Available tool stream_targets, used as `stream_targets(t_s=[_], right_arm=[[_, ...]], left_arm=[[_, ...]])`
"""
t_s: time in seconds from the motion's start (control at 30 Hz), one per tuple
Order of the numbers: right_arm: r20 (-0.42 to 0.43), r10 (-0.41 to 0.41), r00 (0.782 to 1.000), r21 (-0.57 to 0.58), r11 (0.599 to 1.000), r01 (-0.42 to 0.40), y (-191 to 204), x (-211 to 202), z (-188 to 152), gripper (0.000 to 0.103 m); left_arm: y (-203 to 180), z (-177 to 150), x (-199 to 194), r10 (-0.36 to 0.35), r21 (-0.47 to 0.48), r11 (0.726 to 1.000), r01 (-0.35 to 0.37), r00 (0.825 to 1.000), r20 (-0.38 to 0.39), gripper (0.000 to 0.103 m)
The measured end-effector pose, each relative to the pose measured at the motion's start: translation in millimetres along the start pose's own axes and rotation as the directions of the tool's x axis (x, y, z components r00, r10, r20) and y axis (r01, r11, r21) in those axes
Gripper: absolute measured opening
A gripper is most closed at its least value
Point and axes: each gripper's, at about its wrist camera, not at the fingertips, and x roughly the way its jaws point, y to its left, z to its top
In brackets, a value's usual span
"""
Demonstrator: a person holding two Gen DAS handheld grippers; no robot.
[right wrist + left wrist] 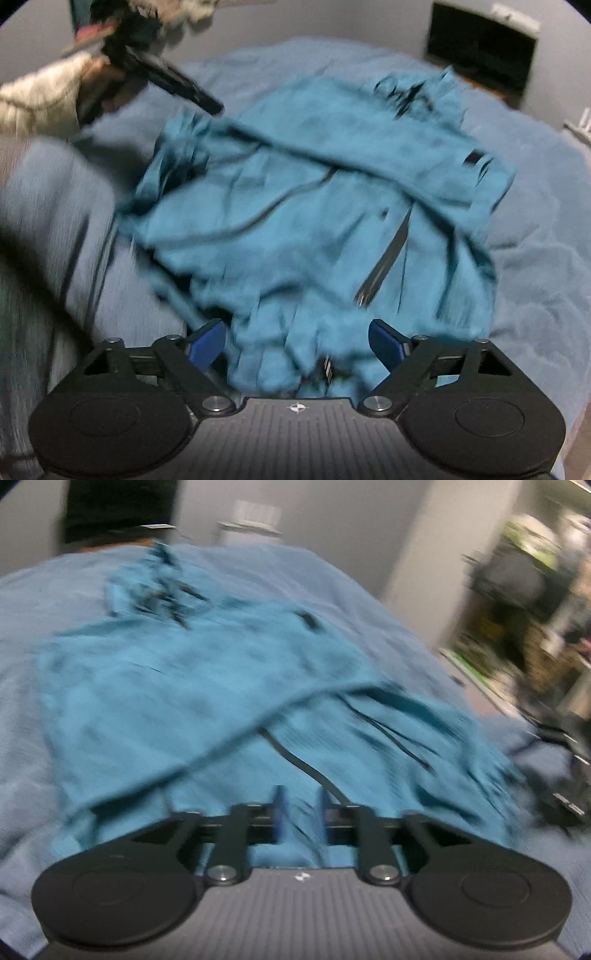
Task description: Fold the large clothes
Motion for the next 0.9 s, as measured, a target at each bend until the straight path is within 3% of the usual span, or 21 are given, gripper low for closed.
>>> stream_targets(t_s=[0.03, 0.07, 0.17, 0.3, 0.5, 0.57, 0.63, 0.73, 0.8, 0.9], right_arm=[[-0.022, 0.001, 1.0, -0.016, 1.0, -0.001, 5.9, 1.7, -6.1, 0.082], [-0.05, -0.005, 0.999, -0.038, 0.999, 0.003, 10.4, 3.8, -9.4, 0.082], [-0.077, -0.044, 0.996, -0.084, 0.996, 0.037, 17.8, 14.6, -17.5, 0.082], [-0.095, -0.111, 0.989, -0.083, 0.991, 0.103, 16.4, 23.0, -19.6, 0.082], [-0.076, -0.148, 0.986, -0.144, 0.98, 0.136, 25.3, 47.9, -23.6, 0.085], [-0.083, -0.128, 0.988, -0.105, 0.987, 0.119, 18.9, 49.7, -20.5, 0.079], [-0.075, -0.109, 0.991, -0.05, 0.993, 0.105, 10.0, 48.6, -17.6, 0.06], [-0.048, -0.105, 0.993, 0.001, 0.994, 0.106, 1.7, 45.9, -15.2, 0.048], [-0.033, -0.105, 0.994, 0.022, 0.994, 0.106, -0.8, 42.1, -15.1, 0.045], [-0.042, -0.099, 0.994, 0.034, 0.994, 0.1, -3.2, 42.0, -15.6, 0.045]], left_arm=[[-6.0, -6.7, -3.4, -0.031, 0.022, 0.999, 0.031, 1.0, -0.005, 0.057], [-12.6, -13.6, -7.2, -0.061, 0.05, 0.997, 0.061, 0.998, -0.01, 0.064], [-26.1, -29.2, -12.6, -0.12, 0.1, 0.987, 0.125, 0.991, -0.051, 0.064], [-36.2, -51.4, -14.5, -0.137, 0.138, 0.978, 0.156, 0.981, -0.14, 0.065], [-42.5, -73.8, -11.3, -0.048, 0.164, 0.983, 0.076, 0.984, -0.173, 0.066], [-41.7, -77.5, -7.5, 0.029, 0.188, 0.982, 0.001, 0.987, -0.158, 0.066], [-40.8, -81.6, -6.2, 0.084, 0.217, 0.975, -0.052, 0.987, -0.138, 0.066], [-39.1, -83.4, -8.7, 0.069, 0.258, 0.965, -0.041, 0.993, -0.101, 0.066], [-40.5, -79.1, -10.8, 0.065, 0.323, 0.945, -0.044, 0.997, -0.053, 0.067], [-43.2, -67.8, -6.1, 0.058, 0.413, 0.909, -0.051, 0.998, -0.005, 0.083]])
